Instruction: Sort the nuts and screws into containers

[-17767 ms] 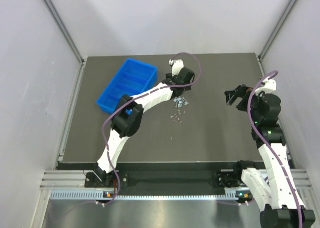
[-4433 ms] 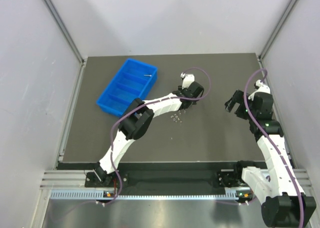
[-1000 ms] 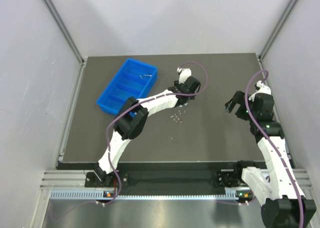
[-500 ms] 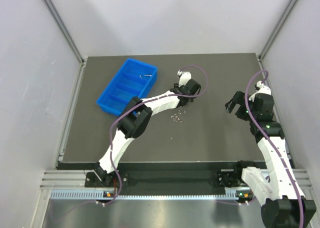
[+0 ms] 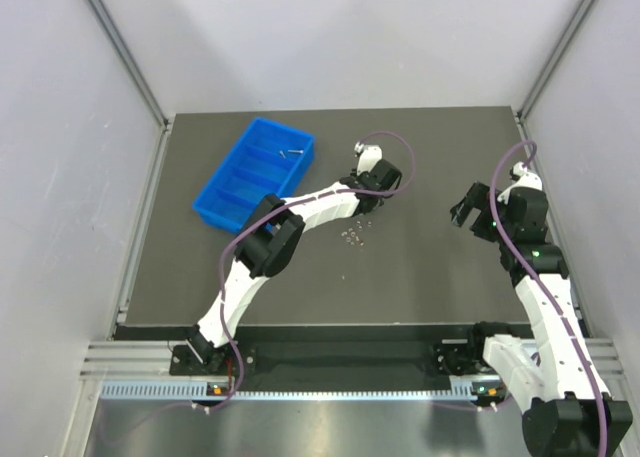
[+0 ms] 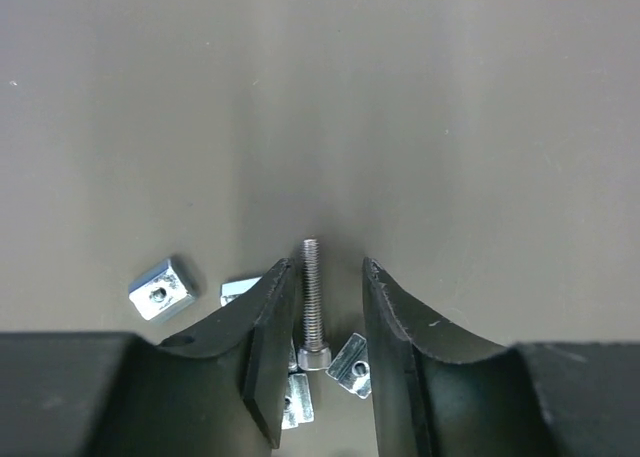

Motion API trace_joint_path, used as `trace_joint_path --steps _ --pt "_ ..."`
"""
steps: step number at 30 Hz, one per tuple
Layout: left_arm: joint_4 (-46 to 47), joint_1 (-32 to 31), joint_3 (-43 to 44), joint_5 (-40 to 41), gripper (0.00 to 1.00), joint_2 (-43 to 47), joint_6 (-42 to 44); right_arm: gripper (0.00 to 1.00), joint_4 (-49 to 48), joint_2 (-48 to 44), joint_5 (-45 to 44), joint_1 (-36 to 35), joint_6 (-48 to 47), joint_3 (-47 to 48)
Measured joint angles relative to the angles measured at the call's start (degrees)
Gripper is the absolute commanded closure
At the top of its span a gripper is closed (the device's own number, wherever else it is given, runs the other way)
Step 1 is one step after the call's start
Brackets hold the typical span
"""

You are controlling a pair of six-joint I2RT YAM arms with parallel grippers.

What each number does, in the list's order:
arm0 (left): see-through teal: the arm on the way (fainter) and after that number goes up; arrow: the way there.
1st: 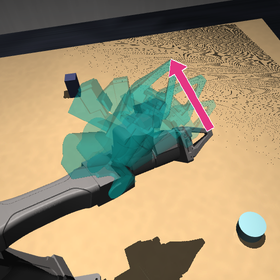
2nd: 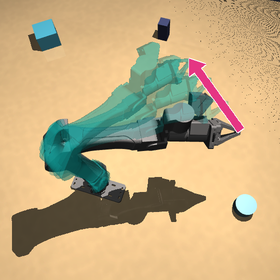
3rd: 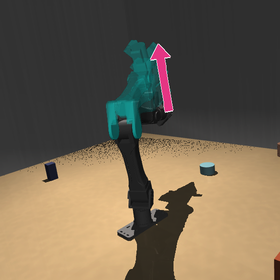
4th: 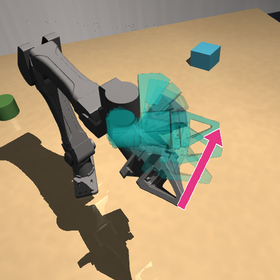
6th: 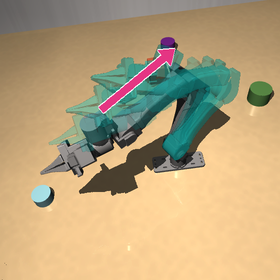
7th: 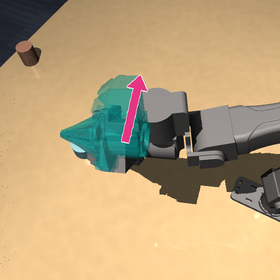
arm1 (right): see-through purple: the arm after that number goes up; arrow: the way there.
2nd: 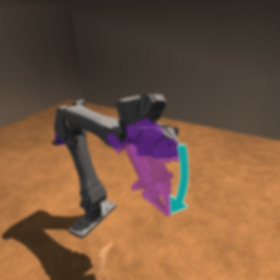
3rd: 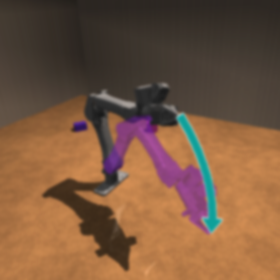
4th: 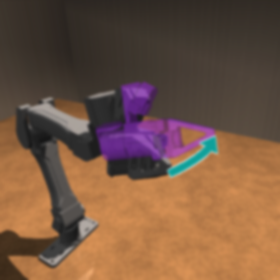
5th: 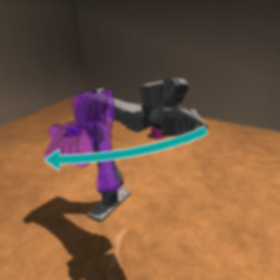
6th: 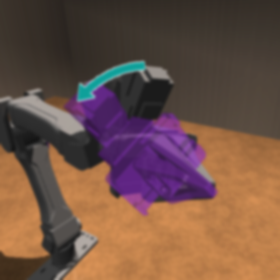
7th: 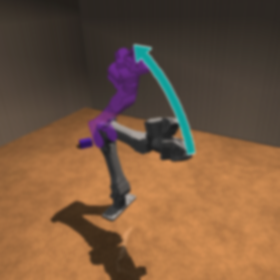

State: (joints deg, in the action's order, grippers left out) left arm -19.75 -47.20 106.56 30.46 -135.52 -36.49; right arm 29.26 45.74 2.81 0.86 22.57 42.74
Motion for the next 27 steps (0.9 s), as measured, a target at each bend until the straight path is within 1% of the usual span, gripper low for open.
trace_joint_path --steps 4,5,6,8,9,12,13,18,22,25,27 --pt "0.2 0.0 -0.6 0.7 0.65 0.1 0.7 0.00 0.0 0.0 0.0 0.0 0.0 0.0" --pt "0.5 0.0 -1.1 1.0 0.68 0.3 0.7 0.00 0.0 0.0 0.0 0.0 0.0 0.0" --pt "0.6 0.0 -1.6 1.2 0.75 0.6 0.8 0.00 0.0 0.0 -0.1 0.0 0.0 0.0" --pt "0.6 0.0 -2.5 1.8 0.77 1.1 1.0 0.01 0.0 0.0 -0.2 0.0 0.0 0.0" --pt "0.7 0.0 -2.8 2.0 0.84 1.2 1.1 0.00 0.0 0.0 -0.2 0.0 0.0 0.0" --pt "0.9 0.0 -2.8 2.0 0.95 1.2 1.3 0.00 0.0 0.0 -0.2 0.0 0.0 0.0" --pt "1.0 0.0 -2.8 2.0 1.00 1.2 1.3 0.00 0.0 0.0 -0.3 0.0 0.0 0.0" --pt "1.0 0.3 -2.8 1.4 1.00 1.3 1.6 0.00 0.0 -0.1 -1.0 0.0 0.0 0.0" --pt "1.2 1.5 -2.9 -1.2 1.00 2.1 2.0 0.00 0.0 -0.5 -1.3 0.0 0.1 0.0" --pt "2.5 3.5 -3.9 -3.0 1.00 4.6 2.1 0.00 0.0 -0.7 -1.3 0.0 0.2 0.0" --pt "5.1 5.6 -6.0 -4.4 1.00 8.2 1.8 0.00 0.0 -0.7 -1.3 0.0 0.2 0.0"
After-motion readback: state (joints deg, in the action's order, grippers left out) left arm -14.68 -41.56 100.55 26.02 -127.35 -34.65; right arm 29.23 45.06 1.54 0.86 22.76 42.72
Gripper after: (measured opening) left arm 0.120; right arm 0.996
